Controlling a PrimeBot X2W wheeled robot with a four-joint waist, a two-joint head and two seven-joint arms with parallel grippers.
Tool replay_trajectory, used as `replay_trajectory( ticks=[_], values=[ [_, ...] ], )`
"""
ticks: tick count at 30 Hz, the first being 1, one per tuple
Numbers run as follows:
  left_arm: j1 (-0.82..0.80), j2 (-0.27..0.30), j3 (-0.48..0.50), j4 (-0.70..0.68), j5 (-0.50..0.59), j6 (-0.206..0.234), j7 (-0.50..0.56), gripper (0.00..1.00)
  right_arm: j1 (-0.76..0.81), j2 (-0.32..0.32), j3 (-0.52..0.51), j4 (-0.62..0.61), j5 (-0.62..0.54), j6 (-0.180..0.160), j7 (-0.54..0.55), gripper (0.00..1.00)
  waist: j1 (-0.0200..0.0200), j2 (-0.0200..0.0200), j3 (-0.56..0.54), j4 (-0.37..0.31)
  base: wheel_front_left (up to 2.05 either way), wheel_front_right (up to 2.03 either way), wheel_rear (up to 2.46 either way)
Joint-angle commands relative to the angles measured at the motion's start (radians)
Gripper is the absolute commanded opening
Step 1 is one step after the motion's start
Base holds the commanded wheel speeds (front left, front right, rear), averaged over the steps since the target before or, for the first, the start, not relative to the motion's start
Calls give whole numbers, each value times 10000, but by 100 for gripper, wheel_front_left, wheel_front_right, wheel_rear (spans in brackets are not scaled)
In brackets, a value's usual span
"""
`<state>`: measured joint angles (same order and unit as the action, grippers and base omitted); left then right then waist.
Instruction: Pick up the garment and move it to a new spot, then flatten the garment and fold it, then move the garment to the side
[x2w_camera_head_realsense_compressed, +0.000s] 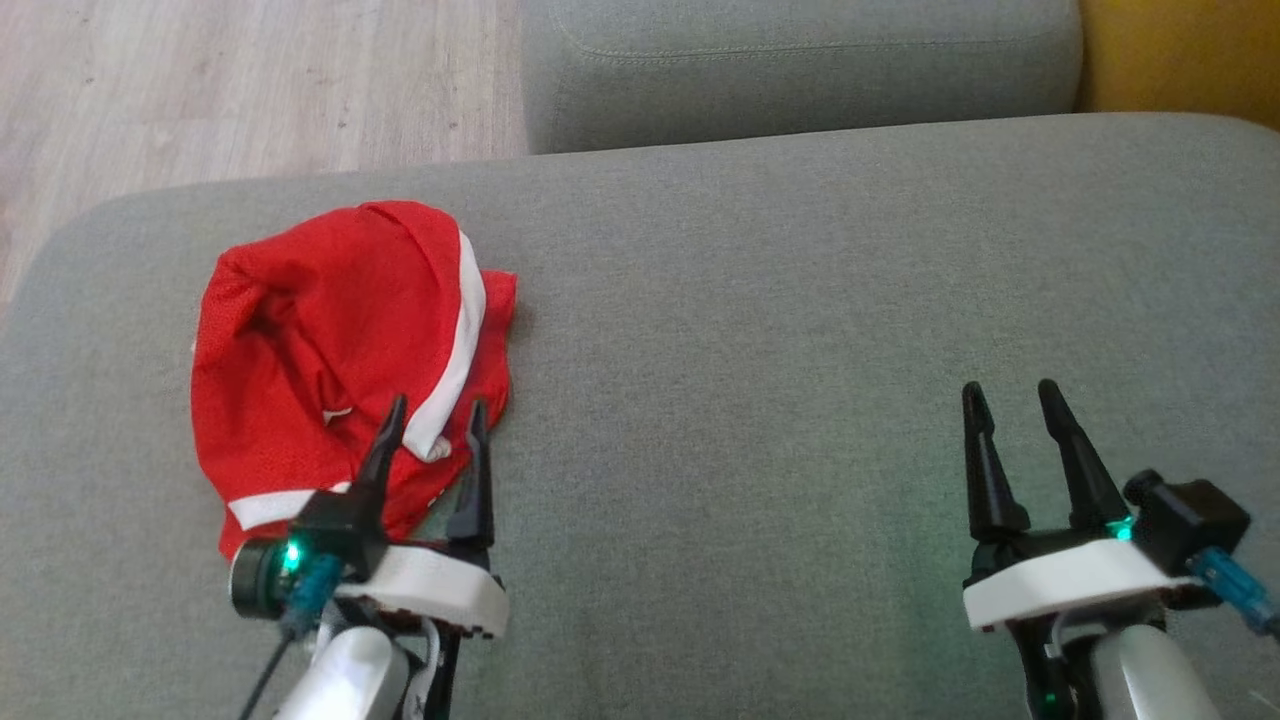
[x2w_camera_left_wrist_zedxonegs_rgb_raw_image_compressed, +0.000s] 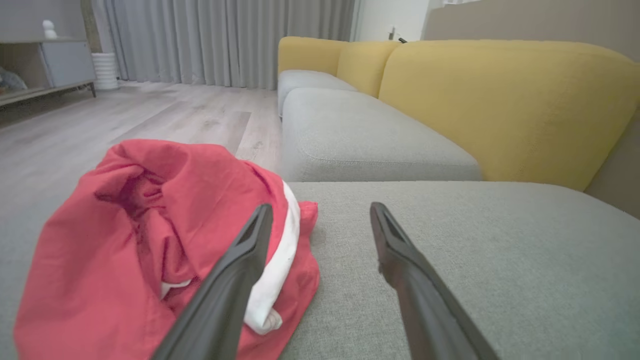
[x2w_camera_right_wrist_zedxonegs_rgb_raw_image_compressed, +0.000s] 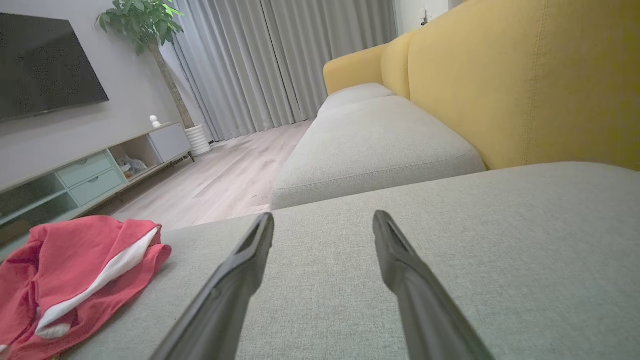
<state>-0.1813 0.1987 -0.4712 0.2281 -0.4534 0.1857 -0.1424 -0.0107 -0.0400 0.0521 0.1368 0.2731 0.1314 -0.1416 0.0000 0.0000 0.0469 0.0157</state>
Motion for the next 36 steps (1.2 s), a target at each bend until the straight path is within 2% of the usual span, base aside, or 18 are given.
replay_trajectory(
  ticks=[1,8,14,23,29,36],
  values=[
    [-662,239,66,-247,362,116,-133,100,-472,-76,220,-408,-408,-5,-148,100,0,0,4,9,0,0,0],
    [-938,397,-601,-29,1232,464,-342,100,-506,-81,369,-456,-1549,-6,-356,100,0,0,39,51,0,0,0],
    [-863,196,-448,-212,929,491,-520,100,-485,-85,416,-568,-1587,-6,-532,100,0,0,96,91,0,0,0],
    [-361,-319,456,-398,742,-170,-787,100,-286,-92,393,-511,-558,-7,-798,100,0,0,122,135,0,0,0],
    [-140,-561,646,114,1480,-697,-965,100,-230,-97,476,-28,-822,-7,-975,100,0,0,75,138,0,0,0],
    [-194,-804,803,340,2604,-928,-1174,100,-300,-102,604,86,-1423,-7,-1181,100,0,0,91,172,0,0,0]
  ],
)
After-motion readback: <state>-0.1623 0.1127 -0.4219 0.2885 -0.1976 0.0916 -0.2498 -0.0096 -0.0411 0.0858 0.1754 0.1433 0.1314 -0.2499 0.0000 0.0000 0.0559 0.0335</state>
